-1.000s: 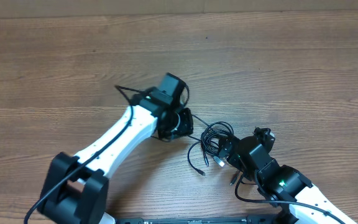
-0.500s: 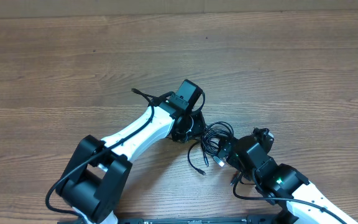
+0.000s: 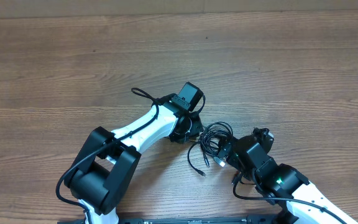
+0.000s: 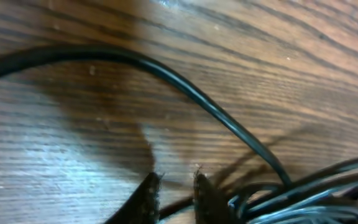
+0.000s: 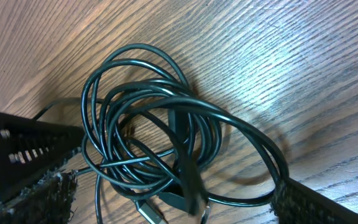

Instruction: Untangle cables

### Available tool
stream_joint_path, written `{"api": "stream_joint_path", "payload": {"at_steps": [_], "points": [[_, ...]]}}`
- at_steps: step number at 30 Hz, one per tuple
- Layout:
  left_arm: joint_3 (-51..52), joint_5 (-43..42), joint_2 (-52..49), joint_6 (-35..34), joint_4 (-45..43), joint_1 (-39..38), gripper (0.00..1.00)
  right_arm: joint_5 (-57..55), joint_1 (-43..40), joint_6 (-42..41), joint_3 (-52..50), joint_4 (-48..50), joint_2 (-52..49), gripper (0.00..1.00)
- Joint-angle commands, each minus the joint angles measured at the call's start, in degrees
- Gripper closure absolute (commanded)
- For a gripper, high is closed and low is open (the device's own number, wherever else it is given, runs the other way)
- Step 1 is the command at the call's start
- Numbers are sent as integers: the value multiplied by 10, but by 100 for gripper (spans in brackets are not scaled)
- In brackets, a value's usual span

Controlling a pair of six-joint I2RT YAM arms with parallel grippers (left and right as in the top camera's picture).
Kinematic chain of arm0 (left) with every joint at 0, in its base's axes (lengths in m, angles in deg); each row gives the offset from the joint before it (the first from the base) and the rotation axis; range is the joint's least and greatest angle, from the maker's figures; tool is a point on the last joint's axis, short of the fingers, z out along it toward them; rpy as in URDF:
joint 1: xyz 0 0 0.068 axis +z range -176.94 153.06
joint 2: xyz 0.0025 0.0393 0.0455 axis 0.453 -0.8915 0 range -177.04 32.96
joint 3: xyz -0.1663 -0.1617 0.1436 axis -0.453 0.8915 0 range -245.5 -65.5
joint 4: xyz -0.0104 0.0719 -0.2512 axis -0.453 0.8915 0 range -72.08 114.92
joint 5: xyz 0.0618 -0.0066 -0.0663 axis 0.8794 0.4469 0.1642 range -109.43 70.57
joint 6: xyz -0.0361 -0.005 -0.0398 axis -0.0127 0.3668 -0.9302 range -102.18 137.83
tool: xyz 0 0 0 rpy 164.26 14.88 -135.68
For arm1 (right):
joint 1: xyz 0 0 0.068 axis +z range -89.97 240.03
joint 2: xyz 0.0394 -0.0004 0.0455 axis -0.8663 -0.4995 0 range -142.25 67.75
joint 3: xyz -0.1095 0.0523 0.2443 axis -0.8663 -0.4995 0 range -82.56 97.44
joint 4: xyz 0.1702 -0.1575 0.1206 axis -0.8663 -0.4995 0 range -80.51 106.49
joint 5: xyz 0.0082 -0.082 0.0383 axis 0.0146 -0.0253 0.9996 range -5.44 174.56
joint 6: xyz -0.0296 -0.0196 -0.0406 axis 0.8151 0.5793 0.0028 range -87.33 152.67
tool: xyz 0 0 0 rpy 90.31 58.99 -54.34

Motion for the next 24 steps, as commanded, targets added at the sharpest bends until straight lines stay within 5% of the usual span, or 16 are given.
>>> {"api": "stream_joint_path", "payload": {"at_steps": [1,8,14,24], "points": [[-9,17,-6,-3,0,-2,93,-11,-1,5,15,4,-2,0],[-31,-62,14,66,-2,50,88,-24,-1,6,18,-11,9,0],[-70,-90,87,149,-2,71,68,-26,-1,5,49,-93,67,0],[-73,-67,160,145,59,-1,48,-64,0,5,139,-266,186,0]]}}
